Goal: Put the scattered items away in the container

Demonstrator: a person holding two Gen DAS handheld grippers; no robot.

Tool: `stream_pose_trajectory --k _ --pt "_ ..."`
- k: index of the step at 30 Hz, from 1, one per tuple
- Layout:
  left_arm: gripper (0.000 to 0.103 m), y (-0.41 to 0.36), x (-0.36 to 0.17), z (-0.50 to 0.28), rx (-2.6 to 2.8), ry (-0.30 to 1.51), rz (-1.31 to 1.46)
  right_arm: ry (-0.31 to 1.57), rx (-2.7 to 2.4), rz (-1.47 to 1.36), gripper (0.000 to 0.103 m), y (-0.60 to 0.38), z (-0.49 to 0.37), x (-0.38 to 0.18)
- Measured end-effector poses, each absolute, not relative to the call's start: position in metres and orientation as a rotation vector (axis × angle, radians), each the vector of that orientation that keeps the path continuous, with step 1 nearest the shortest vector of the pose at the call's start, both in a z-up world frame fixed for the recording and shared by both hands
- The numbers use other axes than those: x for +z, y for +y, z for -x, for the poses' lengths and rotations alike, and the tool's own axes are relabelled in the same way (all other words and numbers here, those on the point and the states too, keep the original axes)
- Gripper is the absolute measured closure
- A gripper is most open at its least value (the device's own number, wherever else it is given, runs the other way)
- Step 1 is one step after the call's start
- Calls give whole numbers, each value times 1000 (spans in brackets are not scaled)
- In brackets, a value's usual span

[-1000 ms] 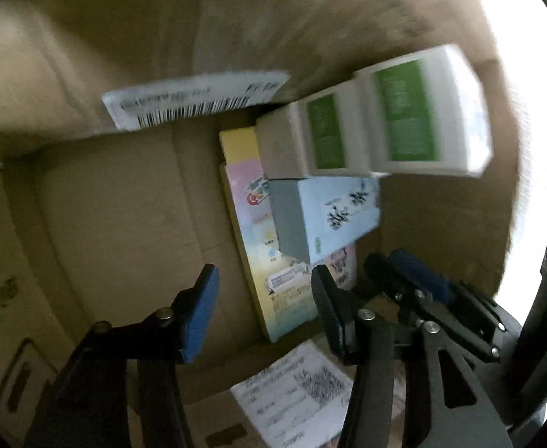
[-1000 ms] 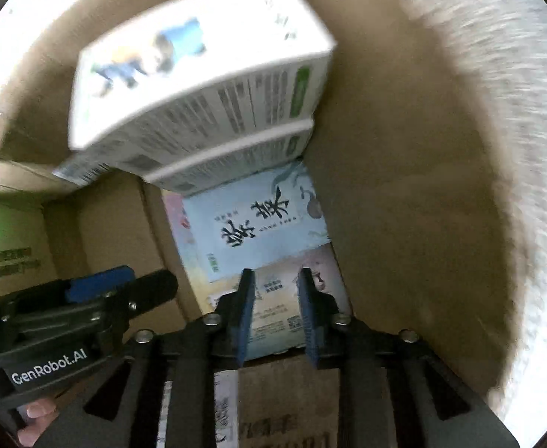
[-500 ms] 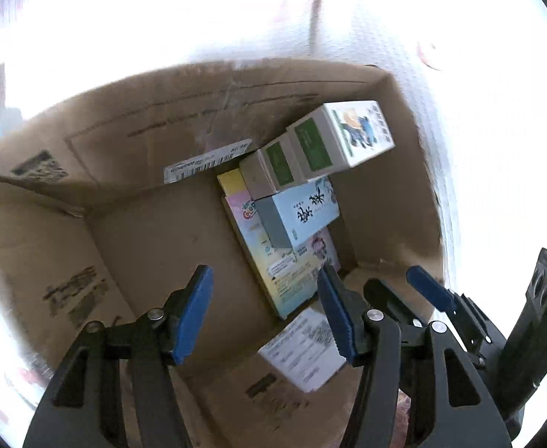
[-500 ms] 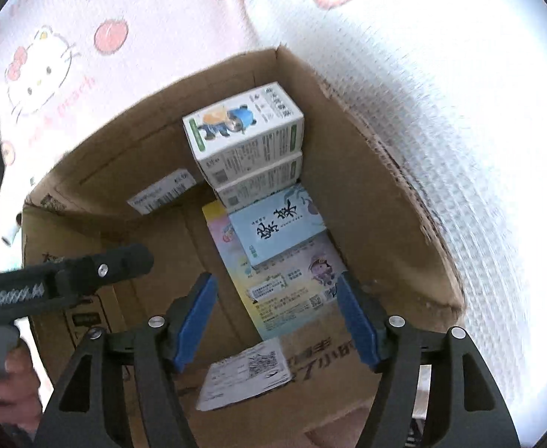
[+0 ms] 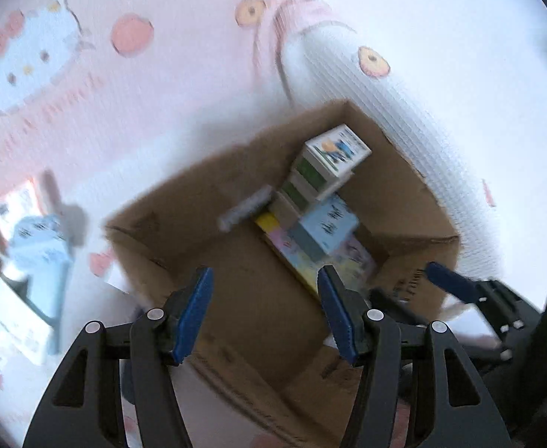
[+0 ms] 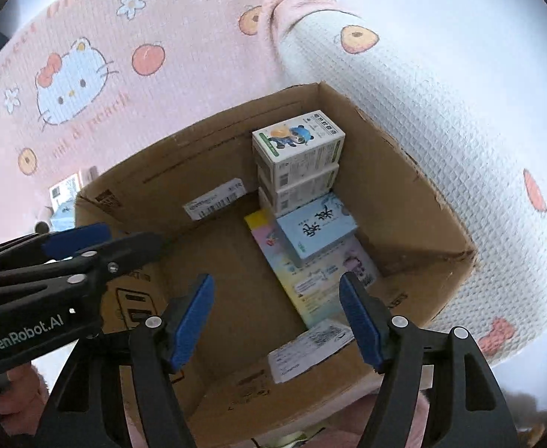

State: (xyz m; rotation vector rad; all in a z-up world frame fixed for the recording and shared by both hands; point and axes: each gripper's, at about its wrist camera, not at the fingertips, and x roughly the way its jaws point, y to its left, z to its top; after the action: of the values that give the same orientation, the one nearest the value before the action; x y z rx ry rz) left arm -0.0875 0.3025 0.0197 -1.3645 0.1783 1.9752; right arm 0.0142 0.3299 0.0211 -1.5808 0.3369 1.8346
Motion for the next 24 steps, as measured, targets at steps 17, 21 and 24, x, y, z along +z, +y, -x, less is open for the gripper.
stream_pose_trajectory --k 17,21,24 --pt "40 318 37 41 2202 489 1051 287 1837 1571 35 326 -38 35" --pt "40 321 38 33 2248 548 996 290 1848 1567 35 325 -42 39" --pt "40 321 42 29 2247 545 972 296 1853 1552 35 325 -45 44"
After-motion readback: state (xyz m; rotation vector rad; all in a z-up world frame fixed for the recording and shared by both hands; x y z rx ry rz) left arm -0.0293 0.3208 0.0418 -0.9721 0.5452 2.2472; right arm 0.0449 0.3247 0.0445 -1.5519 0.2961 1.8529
